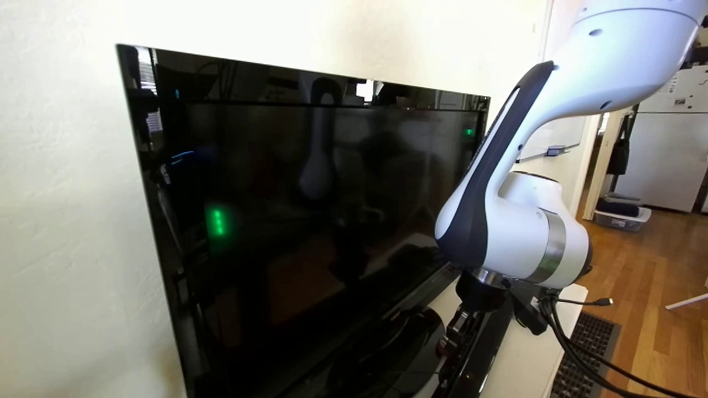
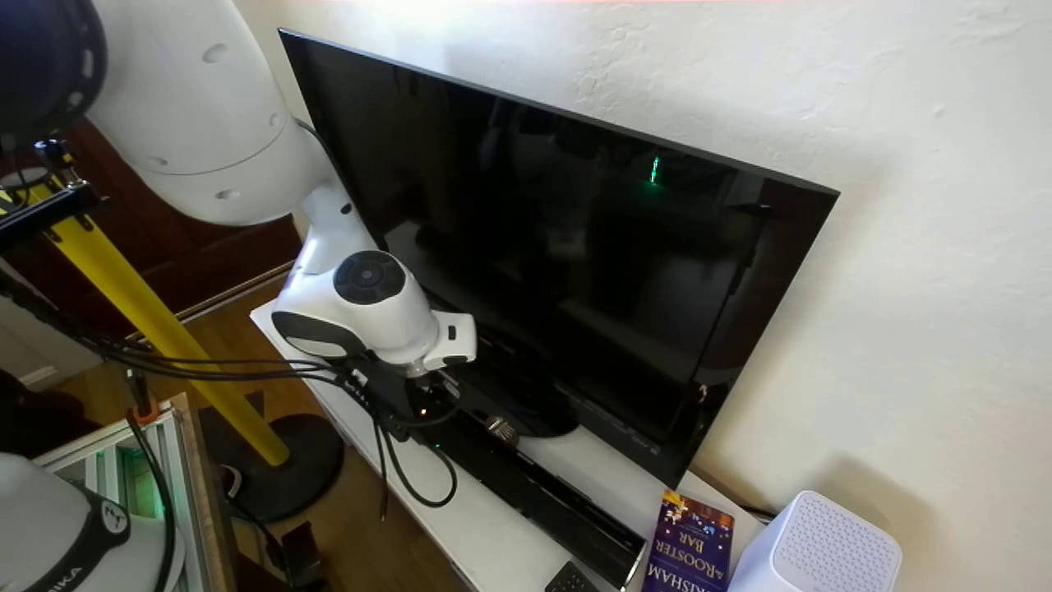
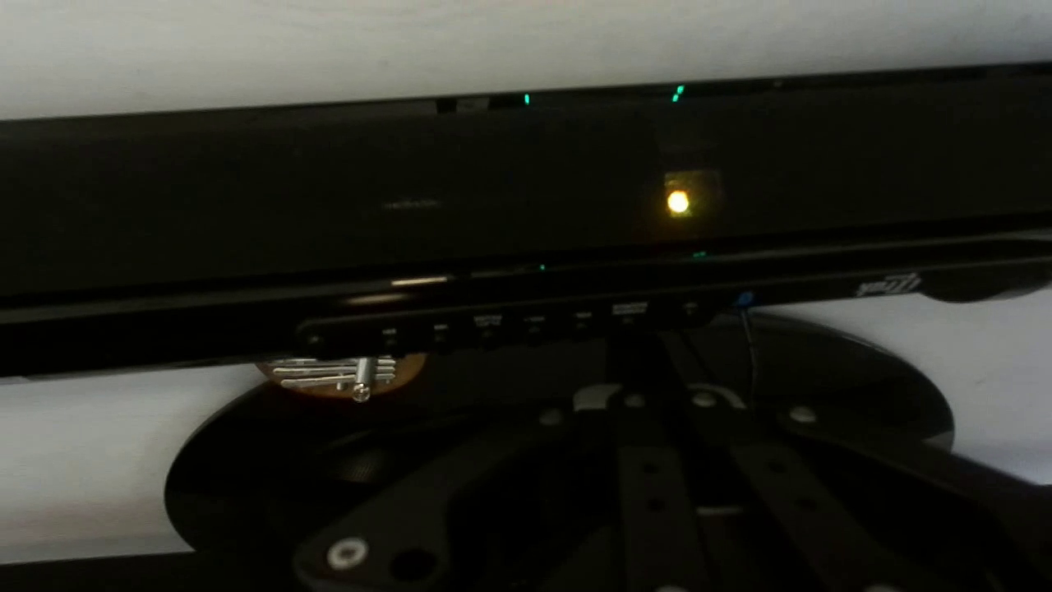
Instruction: Press a button on the black speaker
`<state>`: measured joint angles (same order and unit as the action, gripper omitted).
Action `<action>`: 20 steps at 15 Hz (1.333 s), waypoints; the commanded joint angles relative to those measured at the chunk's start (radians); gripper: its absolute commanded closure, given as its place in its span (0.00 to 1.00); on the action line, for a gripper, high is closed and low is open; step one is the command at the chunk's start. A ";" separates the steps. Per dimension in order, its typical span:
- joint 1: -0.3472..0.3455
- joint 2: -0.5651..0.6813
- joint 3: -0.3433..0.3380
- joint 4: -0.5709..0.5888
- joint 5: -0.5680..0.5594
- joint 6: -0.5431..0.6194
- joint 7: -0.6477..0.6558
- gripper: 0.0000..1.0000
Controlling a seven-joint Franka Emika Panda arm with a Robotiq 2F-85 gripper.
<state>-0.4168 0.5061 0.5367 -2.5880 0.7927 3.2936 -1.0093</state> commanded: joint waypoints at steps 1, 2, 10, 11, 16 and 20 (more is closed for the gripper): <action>0.047 0.003 -0.055 -0.006 -0.004 -0.025 -0.005 1.00; 0.056 0.003 -0.065 -0.003 -0.004 -0.032 -0.004 1.00; -0.018 -0.033 0.042 0.001 -0.010 -0.014 -0.015 1.00; -0.033 -0.044 0.062 0.000 -0.006 -0.023 -0.012 1.00; 0.058 -0.208 -0.037 -0.087 0.027 -0.072 0.019 1.00; 0.249 -0.414 -0.284 -0.244 -0.073 -0.242 0.067 0.60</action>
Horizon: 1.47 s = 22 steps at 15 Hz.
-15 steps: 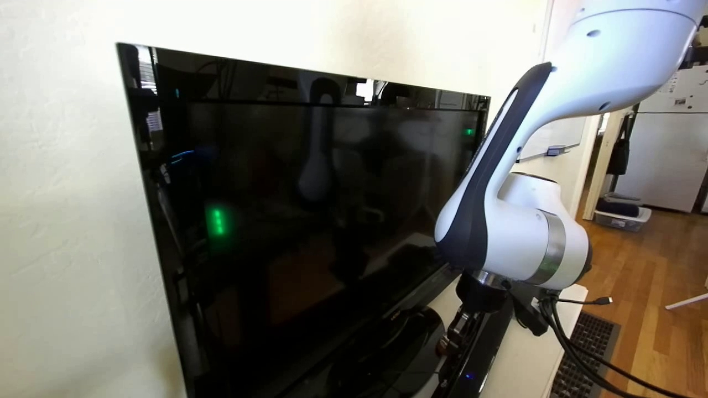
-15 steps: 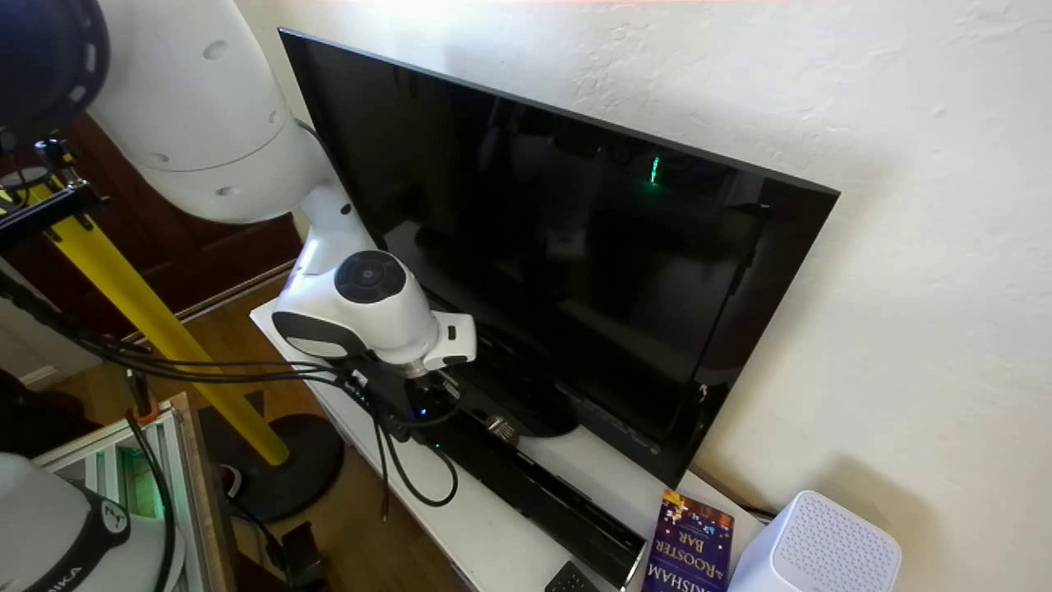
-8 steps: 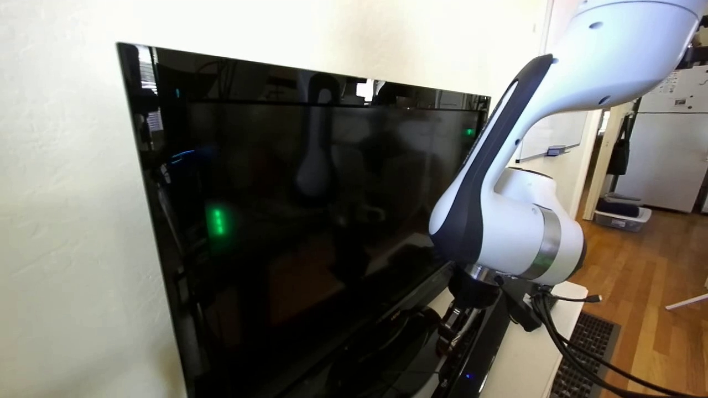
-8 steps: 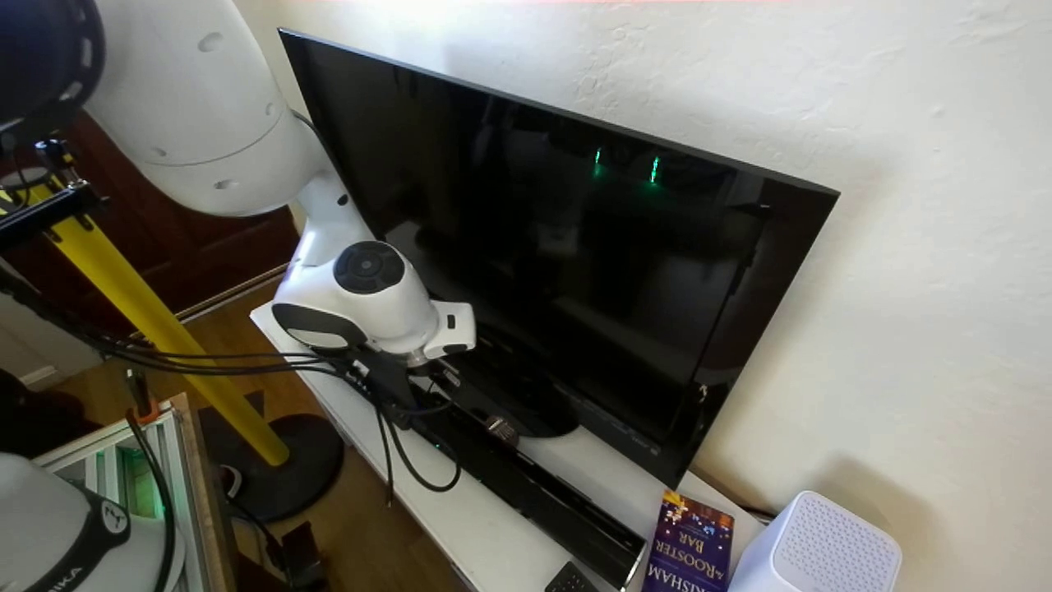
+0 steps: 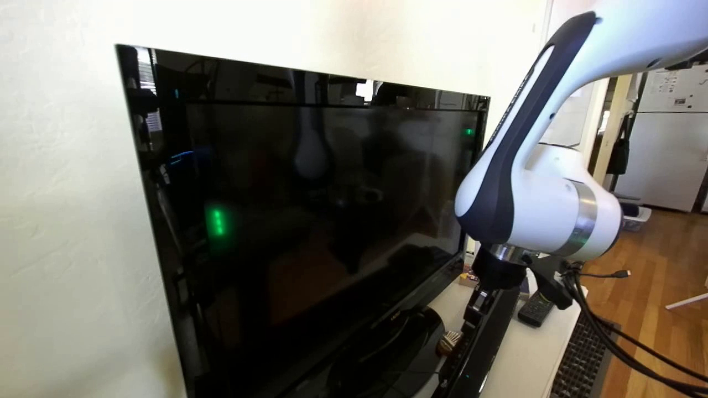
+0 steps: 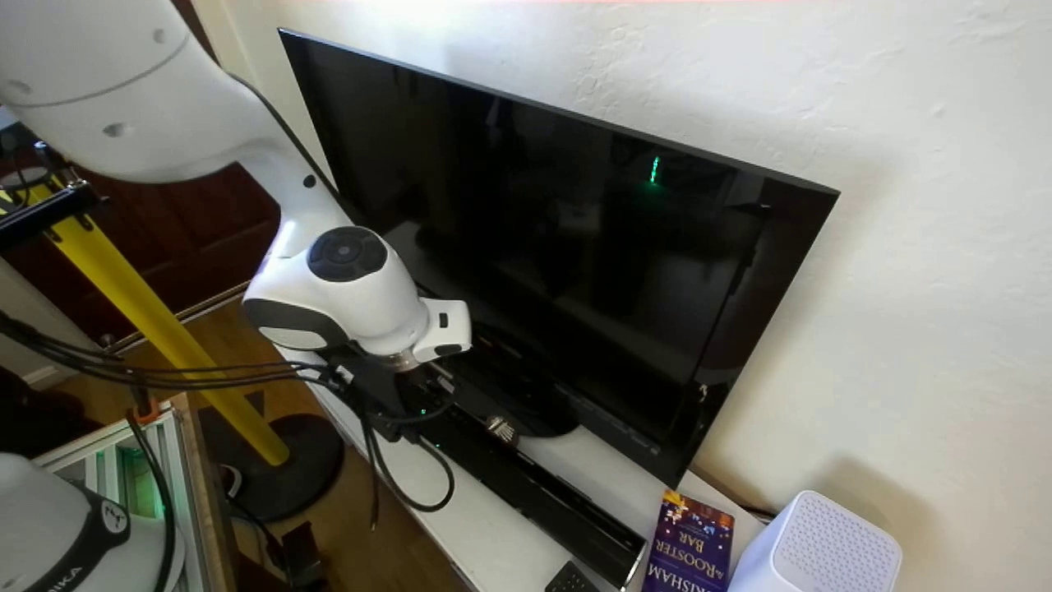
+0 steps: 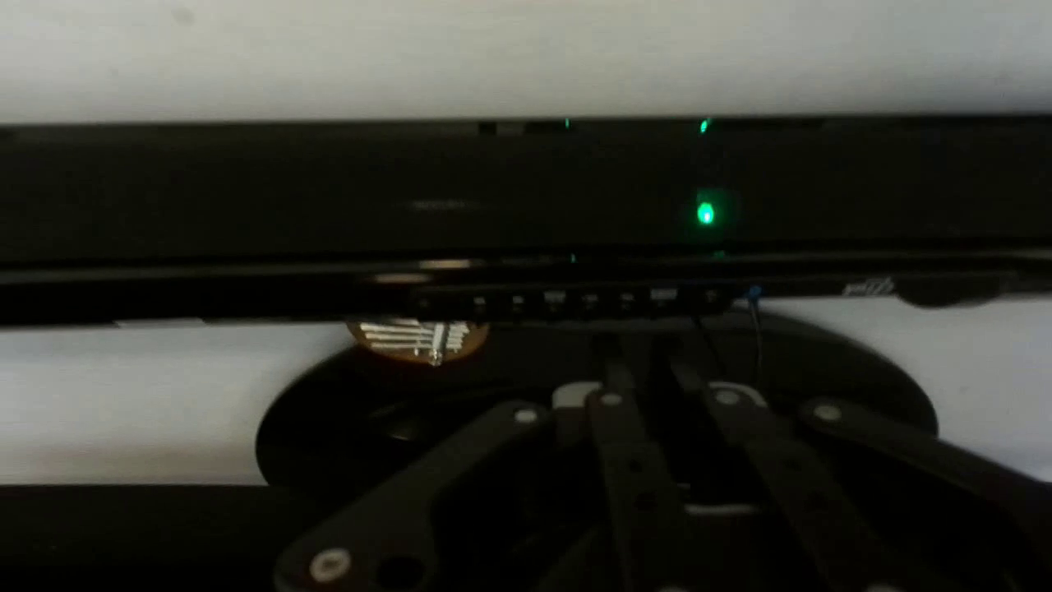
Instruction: Press a button on the black speaker
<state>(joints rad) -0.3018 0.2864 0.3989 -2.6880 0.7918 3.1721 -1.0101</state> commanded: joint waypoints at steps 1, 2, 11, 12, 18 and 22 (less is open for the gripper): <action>0.165 -0.232 -0.192 -0.175 -0.130 -0.158 0.095 0.54; 0.248 -0.141 -0.306 -0.072 -0.168 -0.175 0.072 0.46; 0.280 -0.466 -0.404 -0.057 -0.738 -0.396 0.601 0.00; 0.279 -0.534 -0.394 -0.076 -0.783 -0.444 0.671 0.00; 0.312 -0.649 -0.377 -0.046 -0.825 -0.628 0.823 0.00; 0.313 -0.701 -0.369 -0.052 -0.827 -0.668 0.847 0.00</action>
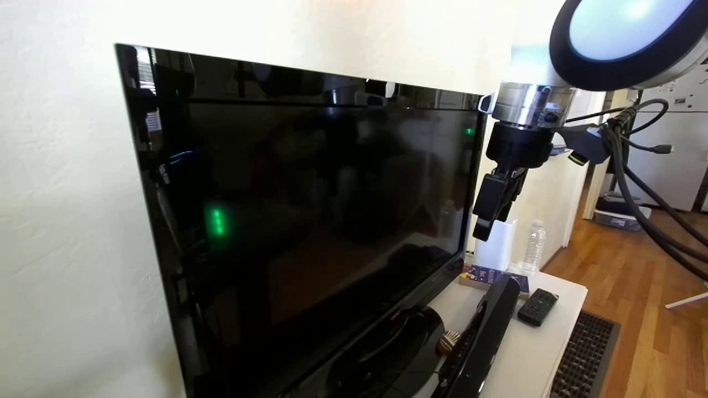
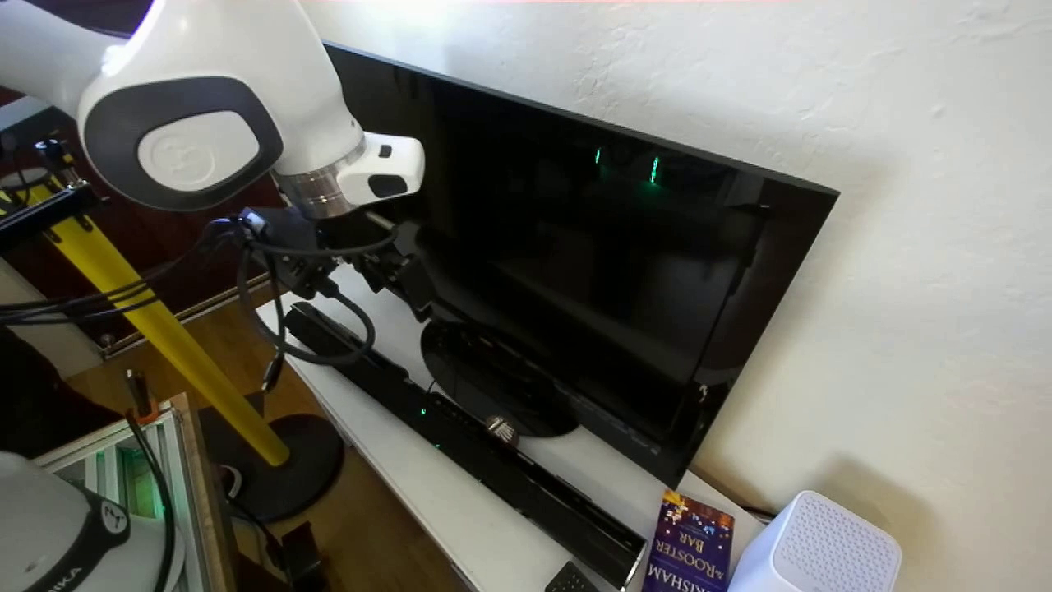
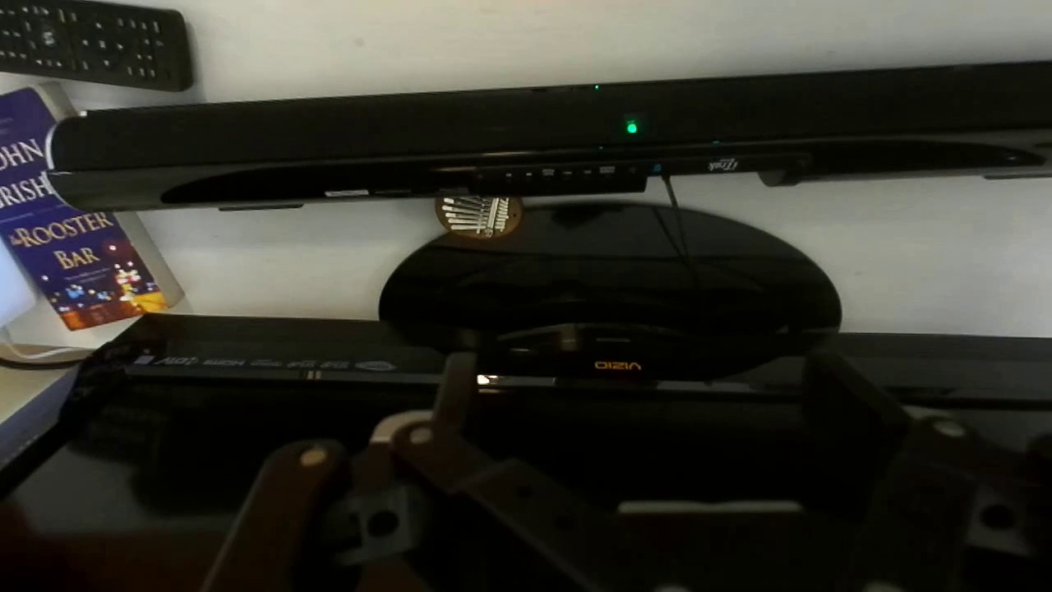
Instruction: Press a button on the black speaker
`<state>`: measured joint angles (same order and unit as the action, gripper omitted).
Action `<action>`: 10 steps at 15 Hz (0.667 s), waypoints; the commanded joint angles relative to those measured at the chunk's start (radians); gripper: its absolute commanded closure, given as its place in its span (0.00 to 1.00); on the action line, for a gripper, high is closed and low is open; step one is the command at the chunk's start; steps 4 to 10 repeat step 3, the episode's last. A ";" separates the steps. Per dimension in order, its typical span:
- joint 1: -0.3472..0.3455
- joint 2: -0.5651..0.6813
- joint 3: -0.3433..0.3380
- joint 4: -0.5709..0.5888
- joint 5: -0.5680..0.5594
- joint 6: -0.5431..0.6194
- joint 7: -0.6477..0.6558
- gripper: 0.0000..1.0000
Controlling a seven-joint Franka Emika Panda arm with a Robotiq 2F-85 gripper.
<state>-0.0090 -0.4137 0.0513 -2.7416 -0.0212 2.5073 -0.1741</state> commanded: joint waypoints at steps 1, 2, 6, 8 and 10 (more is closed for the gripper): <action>0.020 0.000 -0.021 -0.001 -0.014 -0.003 0.011 0.00; 0.020 0.000 -0.021 -0.001 -0.014 -0.003 0.012 0.00; 0.019 0.000 -0.021 -0.002 -0.014 -0.003 0.013 0.00; 0.019 0.000 -0.021 -0.002 -0.014 -0.003 0.013 0.00; 0.019 0.000 -0.021 -0.002 -0.014 -0.003 0.013 0.00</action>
